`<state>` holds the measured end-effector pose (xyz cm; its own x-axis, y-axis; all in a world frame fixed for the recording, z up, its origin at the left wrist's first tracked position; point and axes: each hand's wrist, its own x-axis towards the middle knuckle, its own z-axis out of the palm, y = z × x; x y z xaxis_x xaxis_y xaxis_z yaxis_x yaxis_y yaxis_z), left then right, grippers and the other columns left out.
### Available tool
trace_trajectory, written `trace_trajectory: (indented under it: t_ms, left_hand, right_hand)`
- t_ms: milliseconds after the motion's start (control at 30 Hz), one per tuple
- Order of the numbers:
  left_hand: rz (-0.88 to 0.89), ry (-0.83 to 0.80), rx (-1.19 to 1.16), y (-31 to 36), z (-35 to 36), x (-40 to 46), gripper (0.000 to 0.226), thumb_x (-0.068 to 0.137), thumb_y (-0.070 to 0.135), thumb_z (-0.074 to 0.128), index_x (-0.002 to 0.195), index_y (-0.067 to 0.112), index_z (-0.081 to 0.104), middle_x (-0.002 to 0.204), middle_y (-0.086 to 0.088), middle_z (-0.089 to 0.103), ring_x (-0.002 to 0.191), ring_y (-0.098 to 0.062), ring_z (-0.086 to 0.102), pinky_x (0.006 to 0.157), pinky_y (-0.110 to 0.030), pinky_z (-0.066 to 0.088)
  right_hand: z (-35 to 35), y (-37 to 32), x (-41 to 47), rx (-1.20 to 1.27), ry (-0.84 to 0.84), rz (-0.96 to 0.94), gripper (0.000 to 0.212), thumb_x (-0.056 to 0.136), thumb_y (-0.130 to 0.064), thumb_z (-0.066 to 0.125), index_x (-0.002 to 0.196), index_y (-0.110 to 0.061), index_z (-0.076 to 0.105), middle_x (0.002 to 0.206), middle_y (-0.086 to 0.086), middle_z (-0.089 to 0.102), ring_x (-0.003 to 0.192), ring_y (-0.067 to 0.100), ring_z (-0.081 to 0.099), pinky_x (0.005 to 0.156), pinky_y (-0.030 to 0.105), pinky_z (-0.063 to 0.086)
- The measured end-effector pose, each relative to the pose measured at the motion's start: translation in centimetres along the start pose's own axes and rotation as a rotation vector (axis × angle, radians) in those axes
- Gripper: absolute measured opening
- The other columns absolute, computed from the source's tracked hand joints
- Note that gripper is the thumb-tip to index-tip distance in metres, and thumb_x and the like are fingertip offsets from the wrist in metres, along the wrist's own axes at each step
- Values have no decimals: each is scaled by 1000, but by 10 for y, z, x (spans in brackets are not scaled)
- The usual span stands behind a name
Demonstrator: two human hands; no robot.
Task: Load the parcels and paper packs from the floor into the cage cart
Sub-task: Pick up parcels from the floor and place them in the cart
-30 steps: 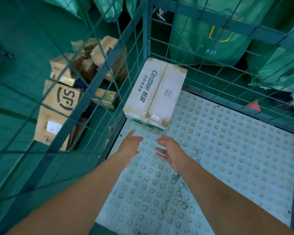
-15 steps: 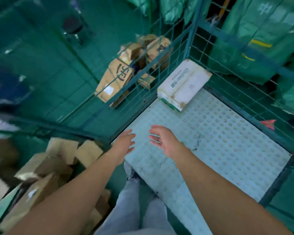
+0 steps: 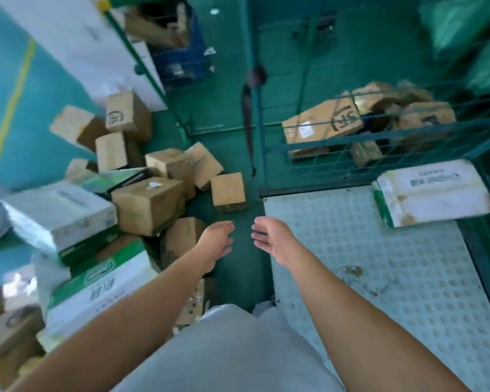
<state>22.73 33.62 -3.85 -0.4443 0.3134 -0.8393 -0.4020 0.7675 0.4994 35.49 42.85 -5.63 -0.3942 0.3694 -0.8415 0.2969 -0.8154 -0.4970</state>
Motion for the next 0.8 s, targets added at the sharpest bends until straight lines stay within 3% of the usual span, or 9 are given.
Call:
trace_trajectory:
  t_ms: [67,167,267,333,500,667,800]
  left_hand:
    - [-21,47,-118,-17,-30,-2,22,105,26,55,126,25,62,119,-3,63,116,-24,63,94,-34,55]
    - [-44,62,-333,-53,-93,-12,27,105,23,54,130,20,63,115,-8,66,104,-23,65,83,-31,54]
    - [-29,125,-477,-81,-130,-27,28,105,21,53,131,17,63,109,-18,66,102,-31,68,86,-36,57]
    - [-38,175,-557,-103,-161,-38,25,106,20,52,129,19,63,109,-10,66,100,-25,67,80,-30,54]
    - [-61,286,-771,-168,-231,-60,28,104,20,53,130,17,62,103,2,63,91,-17,61,79,-33,49]
    - [-80,336,-997,-213,-271,-71,23,105,17,52,127,17,60,107,0,60,99,-18,59,75,-28,50]
    - [-92,384,-1097,-236,-284,-69,24,105,19,54,128,16,60,120,-5,61,96,-14,60,77,-27,52]
  right_hand:
    - [29,6,-1,-105,-41,9,9,101,-27,60,108,-22,64,120,5,69,106,22,68,88,32,57]
    - [92,20,-12,-297,-77,22,14,102,-28,59,113,-21,63,119,4,69,108,23,68,92,34,57]
    - [132,32,-17,-418,-106,31,10,101,-29,60,108,-23,64,120,4,70,111,24,69,93,35,58]
    - [165,47,-23,-503,-127,40,8,101,-30,60,104,-24,63,120,5,70,112,25,69,96,36,58]
    - [244,89,-38,-707,-236,53,13,102,-30,59,109,-21,64,120,5,70,108,22,69,96,37,58]
    - [302,123,-44,-868,-316,59,23,102,-30,58,120,-16,64,118,5,70,107,23,69,88,34,58]
    - [334,137,-41,-982,-355,87,16,103,-28,57,113,-18,65,114,5,71,98,21,67,85,33,57]
